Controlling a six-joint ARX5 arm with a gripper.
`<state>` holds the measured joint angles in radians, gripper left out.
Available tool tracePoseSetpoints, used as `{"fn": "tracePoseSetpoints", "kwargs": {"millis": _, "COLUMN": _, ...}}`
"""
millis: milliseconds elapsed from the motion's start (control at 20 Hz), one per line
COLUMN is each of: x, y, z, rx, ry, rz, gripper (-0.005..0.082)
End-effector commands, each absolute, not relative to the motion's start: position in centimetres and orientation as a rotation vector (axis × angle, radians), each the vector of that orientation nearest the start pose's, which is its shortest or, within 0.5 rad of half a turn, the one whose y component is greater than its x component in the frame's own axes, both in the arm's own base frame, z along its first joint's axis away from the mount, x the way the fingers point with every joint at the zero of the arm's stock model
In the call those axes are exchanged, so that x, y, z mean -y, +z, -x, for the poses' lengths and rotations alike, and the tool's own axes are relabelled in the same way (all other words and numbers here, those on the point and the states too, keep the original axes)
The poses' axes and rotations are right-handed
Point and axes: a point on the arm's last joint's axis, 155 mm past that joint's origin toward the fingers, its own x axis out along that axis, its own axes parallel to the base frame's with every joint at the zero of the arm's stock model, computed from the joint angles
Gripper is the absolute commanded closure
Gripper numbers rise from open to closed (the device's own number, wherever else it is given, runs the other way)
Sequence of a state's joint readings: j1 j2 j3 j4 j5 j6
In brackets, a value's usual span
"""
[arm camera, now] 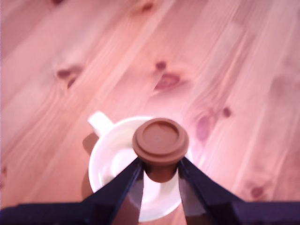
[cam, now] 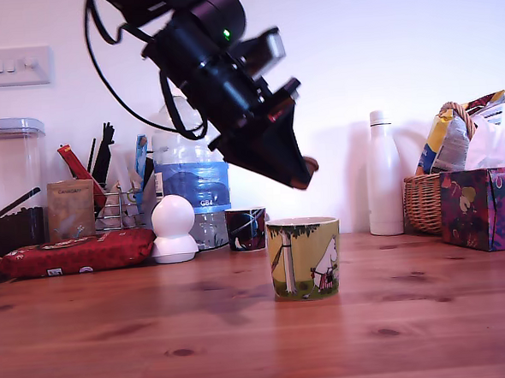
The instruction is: Pick up the coffee capsules from the table one by one and drop them inside the nearest coffee cup
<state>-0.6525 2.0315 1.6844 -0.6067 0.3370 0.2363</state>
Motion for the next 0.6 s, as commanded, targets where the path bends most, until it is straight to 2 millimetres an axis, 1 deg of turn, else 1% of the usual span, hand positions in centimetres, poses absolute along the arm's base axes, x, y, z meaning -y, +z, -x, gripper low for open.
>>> {"fn": "tracePoseSetpoints", "kwargs": {"millis": 0, "x": 36.9, "y": 9.9, "z": -38.3, "rx": -0.910, "ry": -1.018, "rz": -0.379, "gripper": 0.0674}}
{"fn": "tracePoseSetpoints", "kwargs": {"millis": 50, "x": 36.7, "y": 9.3, "z": -38.5, "rx": -0.923, "ry": -1.001, "rz": -0.392, "gripper": 0.0674}}
{"fn": "tracePoseSetpoints", "kwargs": {"millis": 150, "x": 36.4, "y": 8.9, "z": -38.4, "rx": -0.934, "ry": -0.994, "rz": -0.417, "gripper": 0.0675}}
{"fn": "tracePoseSetpoints", "kwargs": {"millis": 550, "x": 36.4, "y": 8.8, "z": -38.3, "rx": -0.938, "ry": -0.996, "rz": -0.420, "gripper": 0.0675}}
